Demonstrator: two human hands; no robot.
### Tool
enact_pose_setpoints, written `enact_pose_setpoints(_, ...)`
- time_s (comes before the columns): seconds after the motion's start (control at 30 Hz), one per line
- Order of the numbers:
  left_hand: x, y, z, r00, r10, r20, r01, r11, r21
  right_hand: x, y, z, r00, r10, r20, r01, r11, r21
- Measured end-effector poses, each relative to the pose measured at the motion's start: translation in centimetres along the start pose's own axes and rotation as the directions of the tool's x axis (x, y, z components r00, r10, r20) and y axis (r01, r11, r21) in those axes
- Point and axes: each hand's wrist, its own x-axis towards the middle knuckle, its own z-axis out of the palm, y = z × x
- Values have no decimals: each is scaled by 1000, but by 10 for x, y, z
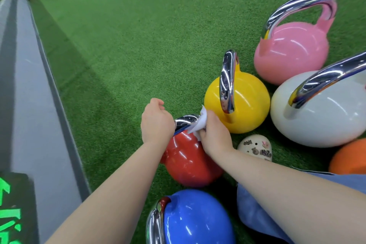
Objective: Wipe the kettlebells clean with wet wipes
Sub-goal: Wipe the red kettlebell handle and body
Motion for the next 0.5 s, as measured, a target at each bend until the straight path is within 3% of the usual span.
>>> enact_pose_setpoints(0.1, 1, -1, 1, 1000, 14, -6, -14, 1000, 13, 5, -14, -2, 968, -251, -29, 242, 955, -171)
enact_pose_setpoints(0.17, 0, -2, 2, 999, 39, -16, -39, 999, 18, 9, -18, -2, 893, -450, -23, 427, 863, -270)
enact_pose_setpoints(0.23, -2, -2, 1, 996, 88, -21, -88, 996, 27, 12, -14, -1, 836, -549, 6, 527, 798, -293)
enact_pose_setpoints(0.4, -4, 0, -6, 964, 197, 177, -205, 979, 23, 7, 2, -6, 938, -341, 63, 346, 915, -207)
enact_pose_setpoints(0.5, -4, -1, -8, 923, 229, 310, -266, 961, 80, 6, 6, -15, 948, -296, 118, 317, 914, -252)
